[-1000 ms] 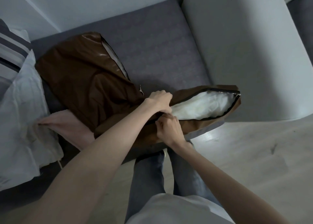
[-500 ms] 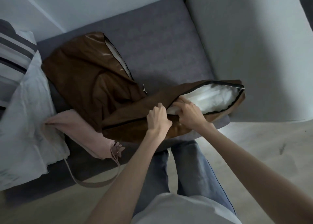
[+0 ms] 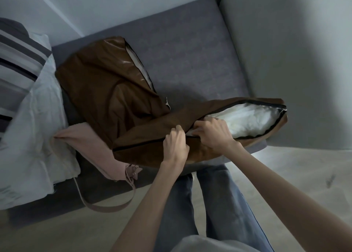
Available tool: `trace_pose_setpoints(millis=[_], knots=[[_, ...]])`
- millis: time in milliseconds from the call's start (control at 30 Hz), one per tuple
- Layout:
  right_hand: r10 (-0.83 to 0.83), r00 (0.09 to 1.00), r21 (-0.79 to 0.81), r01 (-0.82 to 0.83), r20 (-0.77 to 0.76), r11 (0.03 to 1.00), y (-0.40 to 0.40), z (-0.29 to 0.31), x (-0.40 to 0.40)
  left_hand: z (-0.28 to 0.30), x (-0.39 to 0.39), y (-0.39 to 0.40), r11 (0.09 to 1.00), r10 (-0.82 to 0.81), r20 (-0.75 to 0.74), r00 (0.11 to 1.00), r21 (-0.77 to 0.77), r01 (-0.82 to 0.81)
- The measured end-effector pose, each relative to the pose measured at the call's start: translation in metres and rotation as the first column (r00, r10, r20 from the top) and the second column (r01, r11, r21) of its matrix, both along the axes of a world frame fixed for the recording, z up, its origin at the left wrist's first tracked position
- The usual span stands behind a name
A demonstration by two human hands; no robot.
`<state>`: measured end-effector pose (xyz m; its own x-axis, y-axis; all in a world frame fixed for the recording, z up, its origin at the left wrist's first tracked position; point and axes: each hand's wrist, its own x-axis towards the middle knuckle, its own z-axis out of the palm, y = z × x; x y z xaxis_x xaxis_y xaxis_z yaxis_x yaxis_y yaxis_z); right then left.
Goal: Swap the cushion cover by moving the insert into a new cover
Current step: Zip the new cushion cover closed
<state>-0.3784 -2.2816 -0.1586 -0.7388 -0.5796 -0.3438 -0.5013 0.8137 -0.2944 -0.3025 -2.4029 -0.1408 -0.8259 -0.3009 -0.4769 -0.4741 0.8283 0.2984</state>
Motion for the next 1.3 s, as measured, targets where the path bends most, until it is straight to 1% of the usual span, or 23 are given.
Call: trace_pose_setpoints(millis=[100, 233, 333, 433, 500, 600, 733, 767, 833, 900, 933, 967, 1000, 1033, 1067, 1133, 1167, 1233, 1300], knots=[[0.040, 0.997, 0.040, -0.037, -0.061, 0.999, -0.004, -0.001, -0.001, 0.000, 0.001, -0.001, 1.000, -0.004, 0.009, 1.000, -0.026, 0.004], [0.100, 0.988, -0.025, -0.104, -0.116, 0.994, -0.014, -0.006, 0.003, -0.002, 0.003, -0.007, 0.999, -0.013, 0.019, 1.000, -0.039, 0.014], [0.085, 0.995, -0.114, -0.090, -0.054, 0.989, -0.015, -0.014, 0.002, -0.005, 0.006, -0.013, 0.999, 0.007, -0.005, 1.000, -0.037, -0.008], [0.064, 0.997, -0.211, -0.055, 0.034, 0.976, -0.013, -0.017, 0.003, -0.005, 0.007, -0.016, 1.000, 0.014, -0.009, 1.000, 0.020, -0.013], [0.045, 0.998, -0.235, -0.032, 0.051, 0.972, -0.012, -0.018, 0.005, -0.007, 0.007, -0.016, 0.999, -0.007, -0.026, 1.000, 0.053, 0.009], [0.043, 0.999, -0.220, -0.036, 0.024, 0.975, -0.010, -0.018, 0.007, -0.009, 0.006, -0.021, 0.994, -0.045, -0.053, 0.998, 0.093, 0.050], [0.081, 0.997, -0.176, -0.078, 0.009, 0.981, -0.005, -0.017, 0.008, -0.014, 0.009, -0.040, 0.973, -0.047, -0.027, 0.999, 0.226, 0.052], [0.090, 0.996, -0.155, -0.085, 0.023, 0.984, -0.004, -0.018, 0.010, -0.014, 0.010, -0.042, 0.964, -0.064, -0.008, 0.998, 0.259, 0.063], [0.093, 0.991, -0.081, -0.085, 0.101, 0.993, -0.005, -0.019, 0.013, -0.015, 0.012, -0.042, 0.944, -0.103, 0.038, 0.994, 0.318, 0.085], [0.079, 0.981, -0.008, -0.079, 0.178, 0.997, 0.000, -0.023, 0.014, -0.017, 0.014, -0.047, 0.939, -0.128, 0.096, 0.987, 0.333, 0.090], [0.070, 0.979, 0.030, -0.077, 0.189, 0.997, 0.006, -0.024, 0.011, -0.017, 0.016, -0.057, 0.948, -0.092, 0.122, 0.988, 0.315, 0.049], [0.052, 0.981, 0.064, -0.065, 0.187, 0.996, 0.014, -0.024, 0.005, -0.017, 0.018, -0.070, 0.954, -0.010, 0.128, 0.992, 0.298, -0.029], [0.020, 0.984, 0.082, -0.035, 0.176, 0.996, 0.022, -0.024, -0.001, -0.017, 0.021, -0.087, 0.942, 0.100, 0.112, 0.989, 0.309, -0.130], [-0.016, 0.987, 0.076, 0.004, 0.162, 0.997, 0.027, -0.022, -0.005, -0.015, 0.026, -0.104, 0.908, 0.201, 0.085, 0.976, 0.358, -0.218], [-0.052, 0.986, 0.042, 0.046, 0.157, 0.998, 0.028, -0.020, -0.008, -0.011, 0.029, -0.116, 0.872, 0.247, 0.068, 0.967, 0.420, -0.252], [-0.082, 0.980, -0.054, 0.094, 0.184, 0.994, 0.014, -0.011, -0.008, -0.001, 0.031, -0.125, 0.828, 0.196, 0.071, 0.978, 0.523, -0.204], [-0.069, 0.981, -0.088, 0.086, 0.182, 0.992, 0.004, -0.005, -0.005, 0.003, 0.030, -0.124, 0.821, 0.161, 0.074, 0.984, 0.544, -0.176], [-0.052, 0.993, -0.151, 0.067, 0.102, 0.986, -0.017, 0.004, 0.010, 0.006, 0.027, -0.120, 0.825, 0.147, 0.065, 0.987, 0.542, -0.159], [-0.122, 0.992, -0.261, 0.109, -0.034, 0.959, -0.033, 0.013, 0.028, 0.007, 0.027, -0.118, 0.831, 0.163, 0.027, 0.986, 0.535, -0.152]])
